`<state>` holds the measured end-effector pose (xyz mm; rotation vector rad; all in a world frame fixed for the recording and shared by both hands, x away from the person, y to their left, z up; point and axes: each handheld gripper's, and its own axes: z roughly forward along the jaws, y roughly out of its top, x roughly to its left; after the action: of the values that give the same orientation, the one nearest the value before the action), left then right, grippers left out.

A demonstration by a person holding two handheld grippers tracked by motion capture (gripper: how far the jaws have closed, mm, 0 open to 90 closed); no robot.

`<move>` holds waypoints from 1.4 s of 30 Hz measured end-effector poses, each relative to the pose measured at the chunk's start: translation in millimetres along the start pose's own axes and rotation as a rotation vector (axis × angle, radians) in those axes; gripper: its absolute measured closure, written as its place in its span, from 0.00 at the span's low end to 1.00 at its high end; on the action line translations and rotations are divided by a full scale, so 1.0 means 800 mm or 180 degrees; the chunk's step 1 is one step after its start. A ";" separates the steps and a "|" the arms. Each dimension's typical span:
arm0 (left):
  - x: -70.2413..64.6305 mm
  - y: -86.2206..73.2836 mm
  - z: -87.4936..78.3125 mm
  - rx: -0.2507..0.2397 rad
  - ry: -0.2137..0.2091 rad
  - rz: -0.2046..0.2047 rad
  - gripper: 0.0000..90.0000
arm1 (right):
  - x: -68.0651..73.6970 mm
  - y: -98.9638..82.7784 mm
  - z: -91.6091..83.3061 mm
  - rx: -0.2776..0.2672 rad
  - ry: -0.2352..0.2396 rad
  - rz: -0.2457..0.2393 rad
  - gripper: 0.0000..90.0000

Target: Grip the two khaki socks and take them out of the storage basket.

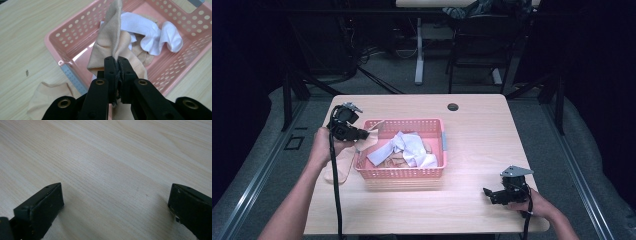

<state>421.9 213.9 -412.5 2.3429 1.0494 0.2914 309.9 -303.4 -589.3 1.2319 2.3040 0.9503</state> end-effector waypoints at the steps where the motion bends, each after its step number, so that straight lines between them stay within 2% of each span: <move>1: 0.001 -0.001 -0.004 -0.0018 0.0008 -0.0009 0.96 | 0.000 0.000 0.000 0.0000 0.0000 0.0000 0.00; 15: 0.020 -0.017 -0.048 -0.0187 0.0144 -0.0119 0.96 | 0.000 0.000 0.000 -0.0009 -0.0001 -0.0006 0.00; 19: 0.034 -0.032 -0.064 -0.0256 0.0213 -0.0221 0.96 | 0.000 0.000 0.000 0.0001 0.0000 0.0000 0.00; 23: 0.046 -0.044 -0.072 -0.0253 0.0274 -0.0304 0.96 | 0.000 0.000 0.000 -0.0010 0.0000 -0.0004 0.00; 25: 0.048 -0.047 -0.073 -0.0252 0.0285 -0.0327 0.96 | 0.000 0.000 0.000 0.0003 0.0003 -0.0008 0.00; 33: 0.071 -0.077 -0.075 -0.0244 0.0375 -0.0563 0.96 | 0.000 0.000 0.000 -0.0004 0.0001 -0.0004 0.00; 35: 0.073 -0.079 -0.075 -0.0233 0.0386 -0.0574 0.96 | 0.000 0.000 0.000 0.0003 0.0002 -0.0008 0.00; 36: 0.076 -0.084 -0.074 -0.0216 0.0396 -0.0631 0.96 | 0.000 0.000 0.000 0.0000 0.0001 0.0000 0.00; 41: 0.084 -0.093 -0.070 -0.0197 0.0428 -0.0708 0.96 | 0.000 0.000 0.000 -0.0013 0.0000 -0.0008 0.00; 42: 0.087 -0.098 -0.067 -0.0189 0.0439 -0.0760 0.96 | 0.000 0.000 0.000 -0.0010 -0.0001 -0.0004 0.00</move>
<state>398.2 329.6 -414.2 2.1428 1.3535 0.3907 310.0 -303.5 -589.5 1.2289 2.3019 0.9529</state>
